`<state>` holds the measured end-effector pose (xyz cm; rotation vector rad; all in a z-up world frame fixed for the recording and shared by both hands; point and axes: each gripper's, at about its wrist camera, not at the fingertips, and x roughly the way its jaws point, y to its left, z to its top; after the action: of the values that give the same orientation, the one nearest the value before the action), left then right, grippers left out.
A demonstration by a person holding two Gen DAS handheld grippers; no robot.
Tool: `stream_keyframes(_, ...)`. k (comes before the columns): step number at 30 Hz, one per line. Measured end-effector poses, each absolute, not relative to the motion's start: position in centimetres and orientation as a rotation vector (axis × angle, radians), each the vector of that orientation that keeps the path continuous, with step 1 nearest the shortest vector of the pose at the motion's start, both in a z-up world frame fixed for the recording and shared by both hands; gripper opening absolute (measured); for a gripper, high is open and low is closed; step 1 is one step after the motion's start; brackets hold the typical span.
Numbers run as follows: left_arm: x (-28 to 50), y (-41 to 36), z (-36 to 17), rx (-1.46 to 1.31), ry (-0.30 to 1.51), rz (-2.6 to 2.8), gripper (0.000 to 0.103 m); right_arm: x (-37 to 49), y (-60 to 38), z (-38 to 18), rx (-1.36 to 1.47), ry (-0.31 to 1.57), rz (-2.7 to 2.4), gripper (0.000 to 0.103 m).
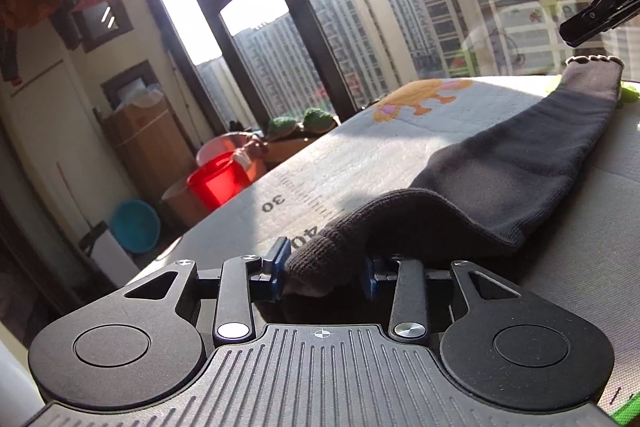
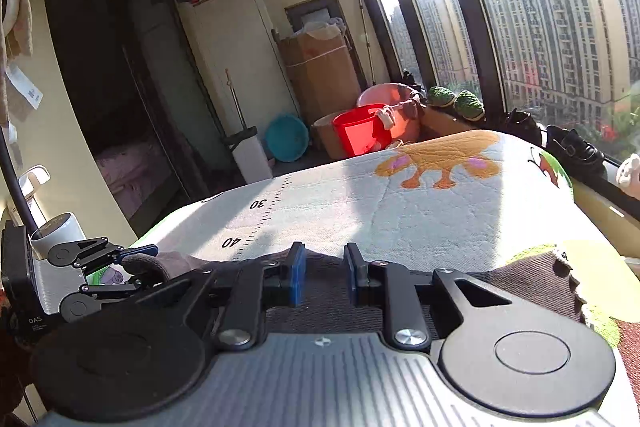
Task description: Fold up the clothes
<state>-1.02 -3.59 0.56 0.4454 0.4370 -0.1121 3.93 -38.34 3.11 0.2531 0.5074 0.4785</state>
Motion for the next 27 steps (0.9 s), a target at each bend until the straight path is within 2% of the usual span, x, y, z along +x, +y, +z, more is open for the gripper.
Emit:
stream_keyframes(2,-0.8,-3.1,1.0,0.396,0.447,-0.110,0.039,4.3,-42.3,3.3,0.248,0.527,0.354,0.037)
stream_keyframes(3,-0.7,-2.9,1.3,0.374,0.447,-0.109,0.039,4.4,-43.6,3.1,0.244,0.543,0.316,0.049)
stream_keyframes(4,-0.7,-2.7,1.5,0.363,0.443,-0.105,0.039,4.4,-44.4,2.7,0.246,0.563,0.291,0.056)
stream_keyframes(6,-0.5,-2.6,1.9,0.350,0.437,-0.096,0.038,4.5,-44.5,1.5,0.258,0.625,0.289,0.056)
stream_keyframes(7,-0.4,-2.7,2.0,0.347,0.436,-0.096,0.037,4.6,-44.3,0.9,0.263,0.656,0.293,0.053)
stream_keyframes(8,-0.4,-2.8,2.2,0.343,0.438,-0.100,0.034,4.7,-43.9,0.2,0.253,0.687,0.294,0.041)
stream_keyframes(9,-0.5,-2.9,2.4,0.343,0.441,-0.108,0.032,4.7,-43.5,-0.5,0.239,0.720,0.295,0.007)
stream_keyframes(15,-0.8,-1.4,3.8,0.212,0.455,-0.125,0.028,6.0,-41.2,3.9,0.193,0.633,0.388,0.008)
stream_keyframes(19,3.3,2.8,3.3,-0.130,0.439,0.096,0.029,10.1,-39.1,6.5,0.197,0.469,0.364,0.011)
stream_keyframes(20,4.3,4.1,2.9,-0.216,0.443,0.158,0.037,10.9,-38.7,6.6,0.203,0.435,0.342,0.013)
stream_keyframes(21,5.1,5.1,2.5,-0.279,0.450,0.212,0.048,11.6,-38.3,6.6,0.200,0.419,0.317,0.020)
stream_keyframes(23,5.6,6.1,2.0,-0.314,0.462,0.269,0.059,13.1,-37.4,6.4,0.189,0.399,0.265,0.033)
stream_keyframes(26,5.0,7.2,2.0,-0.305,0.488,0.272,0.088,14.2,-37.0,5.4,0.152,0.434,0.257,0.036)
stream_keyframes(27,4.7,7.5,2.1,-0.311,0.495,0.260,0.090,14.5,-37.0,4.9,0.148,0.454,0.248,0.038)
